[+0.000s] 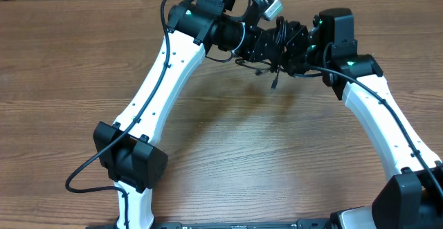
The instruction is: Untangle cables
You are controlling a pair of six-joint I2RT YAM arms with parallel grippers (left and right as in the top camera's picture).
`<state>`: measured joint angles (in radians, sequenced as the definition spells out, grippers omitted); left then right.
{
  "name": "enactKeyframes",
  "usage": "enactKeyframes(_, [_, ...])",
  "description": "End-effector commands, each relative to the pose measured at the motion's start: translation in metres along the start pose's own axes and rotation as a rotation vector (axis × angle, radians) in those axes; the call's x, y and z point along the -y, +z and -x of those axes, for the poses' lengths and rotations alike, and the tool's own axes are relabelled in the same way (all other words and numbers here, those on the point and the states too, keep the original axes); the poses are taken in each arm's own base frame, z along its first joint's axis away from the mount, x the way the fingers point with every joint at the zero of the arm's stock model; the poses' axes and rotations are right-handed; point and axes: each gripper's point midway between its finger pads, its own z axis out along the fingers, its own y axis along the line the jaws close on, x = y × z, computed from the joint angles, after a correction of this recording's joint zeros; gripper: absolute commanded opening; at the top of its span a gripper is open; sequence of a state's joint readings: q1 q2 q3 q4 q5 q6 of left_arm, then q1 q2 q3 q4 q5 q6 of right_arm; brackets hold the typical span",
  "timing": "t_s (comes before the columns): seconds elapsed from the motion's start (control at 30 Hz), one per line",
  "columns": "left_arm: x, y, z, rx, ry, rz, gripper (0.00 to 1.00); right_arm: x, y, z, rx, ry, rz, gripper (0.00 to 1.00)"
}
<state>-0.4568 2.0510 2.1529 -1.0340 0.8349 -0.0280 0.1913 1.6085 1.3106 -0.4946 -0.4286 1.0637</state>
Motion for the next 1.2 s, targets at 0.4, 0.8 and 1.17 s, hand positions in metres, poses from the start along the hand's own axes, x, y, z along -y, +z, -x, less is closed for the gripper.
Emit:
enactKeyframes(0.4, [-0.096, -0.095, 0.018, 0.168, -0.193, 0.201, 0.04, -0.003, 0.0, -0.028, -0.097, -0.162, 0.017, 0.85])
enactKeyframes(0.8, [-0.084, -0.068, 0.008, 0.096, -0.176, 0.245, 0.04, 0.026, 0.0, -0.039, -0.119, -0.231, -0.113, 0.78])
enactKeyframes(1.17, [-0.046, -0.013, -0.025, -0.087, -0.1, 0.318, 0.17, 0.006, 0.0, -0.052, -0.189, -0.204, -0.012, 0.72])
